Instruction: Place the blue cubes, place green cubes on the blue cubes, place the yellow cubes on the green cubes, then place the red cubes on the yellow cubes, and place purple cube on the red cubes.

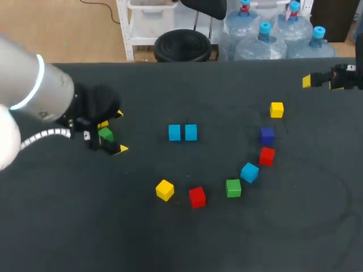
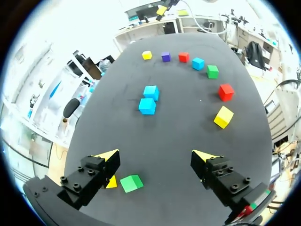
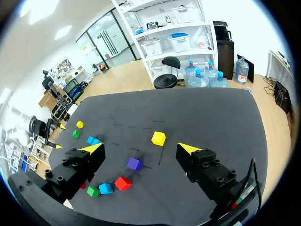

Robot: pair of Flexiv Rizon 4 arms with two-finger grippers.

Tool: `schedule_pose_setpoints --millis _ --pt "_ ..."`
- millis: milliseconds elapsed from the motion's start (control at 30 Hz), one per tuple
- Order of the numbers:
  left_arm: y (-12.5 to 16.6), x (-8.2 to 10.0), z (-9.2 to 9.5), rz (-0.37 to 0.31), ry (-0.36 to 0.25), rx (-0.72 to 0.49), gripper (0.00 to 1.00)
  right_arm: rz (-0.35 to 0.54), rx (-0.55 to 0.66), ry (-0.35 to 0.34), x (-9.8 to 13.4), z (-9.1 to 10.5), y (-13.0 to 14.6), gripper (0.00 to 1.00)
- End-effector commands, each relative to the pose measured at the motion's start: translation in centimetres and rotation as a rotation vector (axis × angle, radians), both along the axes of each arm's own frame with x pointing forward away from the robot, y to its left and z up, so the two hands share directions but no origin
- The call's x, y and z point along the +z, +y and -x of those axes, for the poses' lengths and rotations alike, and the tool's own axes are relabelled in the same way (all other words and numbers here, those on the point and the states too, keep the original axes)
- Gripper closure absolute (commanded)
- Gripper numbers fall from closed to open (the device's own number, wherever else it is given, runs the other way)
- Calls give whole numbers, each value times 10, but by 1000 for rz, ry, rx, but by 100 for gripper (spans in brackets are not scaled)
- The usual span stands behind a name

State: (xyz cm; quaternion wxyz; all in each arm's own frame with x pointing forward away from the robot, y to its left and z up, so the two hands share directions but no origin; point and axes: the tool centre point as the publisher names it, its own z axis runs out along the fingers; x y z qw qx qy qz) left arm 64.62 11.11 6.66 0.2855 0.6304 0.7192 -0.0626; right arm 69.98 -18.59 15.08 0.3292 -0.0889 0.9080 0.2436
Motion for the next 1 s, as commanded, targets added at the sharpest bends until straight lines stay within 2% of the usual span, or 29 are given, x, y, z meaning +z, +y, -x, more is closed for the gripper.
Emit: schedule_pose_setpoints --millis 33,733,767,867,1000 --pt "3 -1 4 31 -35 5 0 1 -2 0 0 0 1 0" --pt "3 -1 4 31 -35 5 0 1 -2 0 0 0 1 0" --pt "0 -2 0 10 -31 -16 0 1 -2 0 0 0 1 0" --pt "-2 -4 -15 8 -8 -33 0 1 -2 0 0 0 1 0" --pt "-2 -5 -26 10 -8 -49 0 1 -2 0 0 0 1 0"
